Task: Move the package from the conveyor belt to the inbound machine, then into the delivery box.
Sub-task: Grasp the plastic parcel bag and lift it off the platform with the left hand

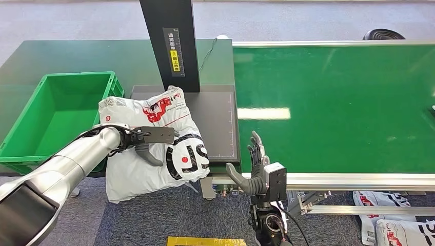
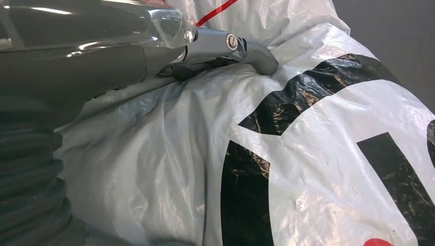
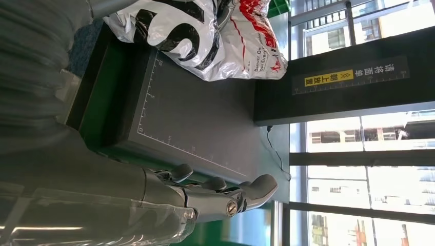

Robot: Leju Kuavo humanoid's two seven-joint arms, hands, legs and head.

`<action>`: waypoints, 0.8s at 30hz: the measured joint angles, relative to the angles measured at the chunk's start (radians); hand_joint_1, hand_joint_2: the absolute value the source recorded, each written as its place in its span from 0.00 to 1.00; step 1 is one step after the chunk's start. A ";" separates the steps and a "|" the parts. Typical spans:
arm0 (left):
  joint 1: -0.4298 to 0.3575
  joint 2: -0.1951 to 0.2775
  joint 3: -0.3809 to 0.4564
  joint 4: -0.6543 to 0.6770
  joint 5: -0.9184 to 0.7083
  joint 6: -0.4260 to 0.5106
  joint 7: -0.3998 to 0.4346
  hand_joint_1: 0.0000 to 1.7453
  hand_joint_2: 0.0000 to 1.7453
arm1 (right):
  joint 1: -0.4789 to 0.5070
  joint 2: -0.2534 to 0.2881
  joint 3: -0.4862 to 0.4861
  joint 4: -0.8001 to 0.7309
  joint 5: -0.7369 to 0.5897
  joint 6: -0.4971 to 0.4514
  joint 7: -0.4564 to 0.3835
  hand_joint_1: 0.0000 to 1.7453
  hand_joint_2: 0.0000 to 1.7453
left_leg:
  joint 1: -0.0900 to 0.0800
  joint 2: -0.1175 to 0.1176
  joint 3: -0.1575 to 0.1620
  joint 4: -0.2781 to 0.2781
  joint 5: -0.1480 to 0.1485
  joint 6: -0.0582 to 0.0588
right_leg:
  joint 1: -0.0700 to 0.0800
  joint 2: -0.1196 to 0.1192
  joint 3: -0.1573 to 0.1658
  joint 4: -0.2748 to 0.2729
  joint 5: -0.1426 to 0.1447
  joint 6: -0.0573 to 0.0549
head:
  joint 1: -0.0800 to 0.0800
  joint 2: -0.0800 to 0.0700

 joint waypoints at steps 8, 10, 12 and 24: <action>0.022 0.000 0.012 0.006 0.002 0.021 0.000 0.00 1.00 | 0.000 0.000 -0.001 0.000 0.002 0.000 0.000 0.00 1.00 | 0.000 0.000 0.009 0.000 -0.001 0.000 | 0.000 0.000 0.009 0.000 -0.001 0.001 | 0.000 0.000; 0.026 0.000 0.013 0.006 0.003 0.026 0.000 0.00 1.00 | 0.000 0.000 -0.001 0.000 0.003 0.001 0.000 0.00 1.00 | 0.000 -0.001 0.010 0.000 -0.001 0.000 | 0.000 0.000 0.011 0.000 -0.001 0.001 | 0.000 0.000; 0.031 0.000 0.014 0.006 0.004 0.036 0.000 0.00 1.00 | 0.000 0.000 -0.001 0.000 0.004 0.002 0.000 0.00 1.00 | 0.000 -0.001 0.010 0.000 -0.001 0.000 | 0.000 0.000 0.012 0.000 -0.001 0.001 | 0.000 0.000; 0.097 -0.019 0.040 0.006 0.010 0.194 0.019 1.00 1.00 | 0.001 0.000 -0.009 -0.005 0.023 0.003 0.012 0.00 1.00 | 0.000 -0.007 0.022 -0.001 -0.004 0.001 | 0.000 -0.007 0.027 -0.001 -0.008 0.001 | 0.000 0.000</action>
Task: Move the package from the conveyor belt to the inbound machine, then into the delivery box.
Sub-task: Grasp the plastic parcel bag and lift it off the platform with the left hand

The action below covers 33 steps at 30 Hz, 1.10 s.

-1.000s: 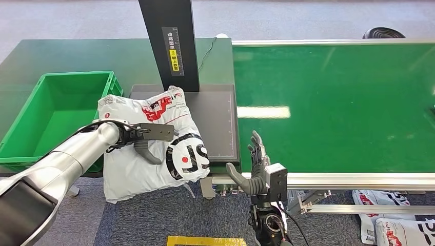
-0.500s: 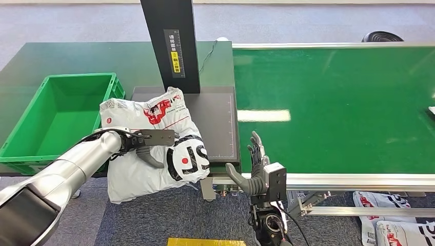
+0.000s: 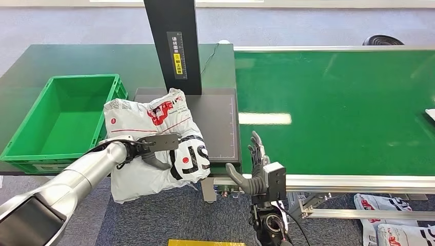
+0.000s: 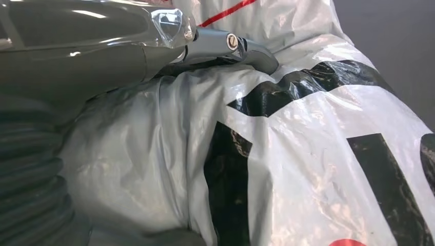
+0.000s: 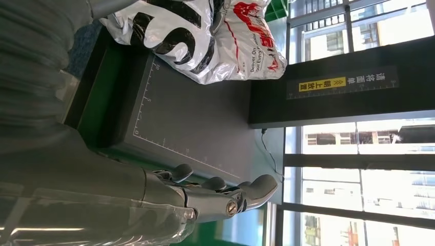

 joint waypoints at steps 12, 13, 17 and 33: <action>0.001 0.007 0.031 0.000 0.007 0.013 -0.024 1.00 1.00 | 0.011 0.001 -0.008 -0.009 0.004 0.009 0.004 0.00 1.00 | 0.000 0.000 0.002 0.000 0.000 0.000 | 0.000 0.000 0.001 0.000 0.000 0.000 | 0.000 0.000; 0.001 0.007 0.032 0.000 0.007 0.013 -0.025 1.00 1.00 | 0.011 0.001 -0.009 -0.009 0.004 0.009 0.004 0.00 1.00 | 0.000 0.000 0.002 0.000 -0.001 0.000 | 0.000 0.000 0.001 0.000 0.000 0.001 | 0.000 0.000; 0.002 0.007 0.037 0.000 0.008 0.013 -0.026 1.00 1.00 | 0.012 0.001 -0.011 -0.009 0.004 0.009 0.004 0.00 1.00 | 0.000 0.000 0.002 0.000 -0.002 0.000 | 0.000 0.000 0.001 0.000 -0.001 0.001 | 0.000 0.000; 0.028 -0.018 0.182 -0.038 0.083 0.382 -0.096 1.00 1.00 | 0.070 0.004 -0.024 -0.064 0.026 0.007 0.008 0.00 1.00 | 0.000 0.000 -0.010 0.001 0.005 0.000 | 0.000 0.000 -0.014 0.000 0.006 0.000 | 0.000 0.000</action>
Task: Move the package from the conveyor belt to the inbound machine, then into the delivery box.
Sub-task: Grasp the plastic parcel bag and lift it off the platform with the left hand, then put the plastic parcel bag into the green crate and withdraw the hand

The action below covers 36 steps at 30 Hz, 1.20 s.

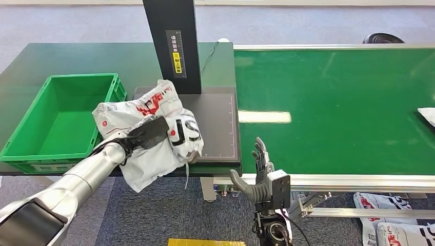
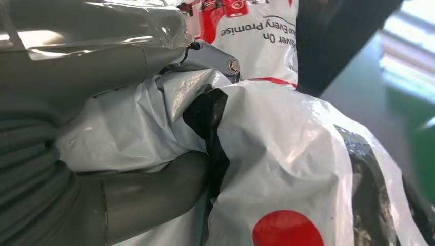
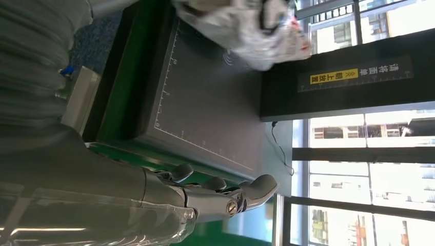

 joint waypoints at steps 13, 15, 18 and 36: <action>-0.125 -0.036 0.289 -0.137 -0.020 0.049 0.052 1.00 1.00 | -0.002 0.020 -0.031 -0.003 0.014 -0.001 0.008 0.00 1.00 | 0.000 0.001 -0.014 0.000 0.003 0.000 | 0.000 0.000 -0.014 0.001 0.003 0.000 | 0.000 0.000; -0.129 -0.036 0.322 -0.158 -0.027 0.059 0.056 1.00 1.00 | -0.001 0.022 -0.034 -0.003 0.016 0.000 0.007 0.00 1.00 | 0.000 0.001 -0.015 0.000 0.003 0.000 | 0.000 0.000 -0.015 0.001 0.003 0.000 | 0.000 0.000; -0.132 -0.032 0.372 -0.201 -0.044 0.068 0.061 1.00 1.00 | 0.000 0.023 -0.036 -0.003 0.018 0.001 0.006 0.00 1.00 | 0.000 0.001 -0.016 0.000 0.003 0.000 | 0.000 0.000 -0.015 0.001 0.003 0.000 | 0.000 0.000; -0.057 0.103 0.490 -0.349 -0.165 0.028 0.089 1.00 1.00 | 0.066 0.028 -0.066 -0.066 0.042 -0.008 0.010 0.00 1.00 | 0.000 0.005 -0.018 0.000 0.003 0.000 | 0.000 0.002 -0.019 0.001 0.003 -0.001 | 0.000 0.000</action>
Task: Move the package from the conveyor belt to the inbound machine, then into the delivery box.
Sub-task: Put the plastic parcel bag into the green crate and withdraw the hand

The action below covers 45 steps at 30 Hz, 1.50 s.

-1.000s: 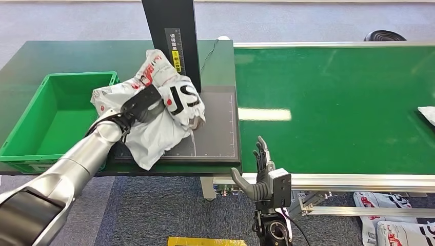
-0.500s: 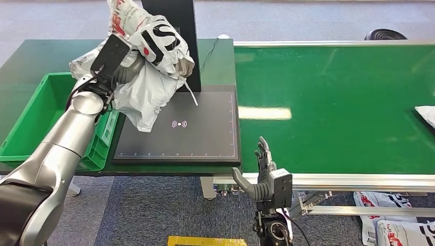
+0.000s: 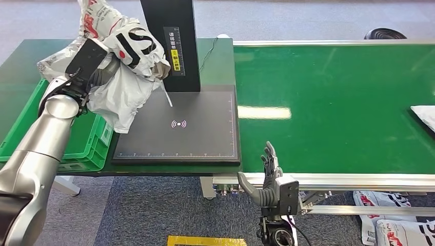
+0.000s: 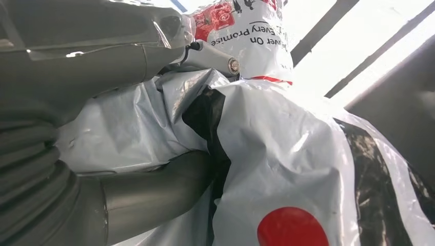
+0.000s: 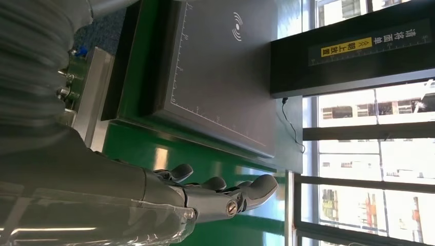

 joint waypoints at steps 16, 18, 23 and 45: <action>0.115 0.204 0.095 0.006 -0.021 0.050 -0.008 1.00 1.00 | 0.020 0.001 -0.002 -0.009 0.009 0.005 0.009 0.00 1.00 | 0.000 0.002 -0.002 0.000 0.000 0.000 | 0.000 0.001 -0.003 0.000 0.000 0.000 | 0.000 0.000; 0.115 0.231 0.108 0.022 -0.031 0.062 -0.001 1.00 1.00 | 0.020 0.000 -0.003 -0.011 0.009 0.005 0.014 0.00 1.00 | 0.000 0.002 -0.002 0.000 0.000 0.000 | 0.001 0.001 -0.003 0.000 0.000 -0.001 | 0.000 0.000; 0.124 0.271 0.145 0.066 -0.033 0.089 -0.008 1.00 1.00 | 0.021 0.000 -0.003 -0.012 0.010 0.003 0.018 0.00 1.00 | 0.000 0.002 -0.002 0.000 0.000 0.000 | 0.000 0.001 -0.003 0.000 0.000 -0.001 | 0.000 0.000; 0.264 0.323 0.301 0.095 -0.025 0.080 -0.057 0.00 1.00 | 0.021 0.000 0.006 -0.012 0.009 0.001 0.030 0.00 1.00 | 0.000 0.002 -0.003 0.000 0.000 0.000 | 0.000 0.001 -0.003 0.000 -0.001 -0.001 | 0.000 0.000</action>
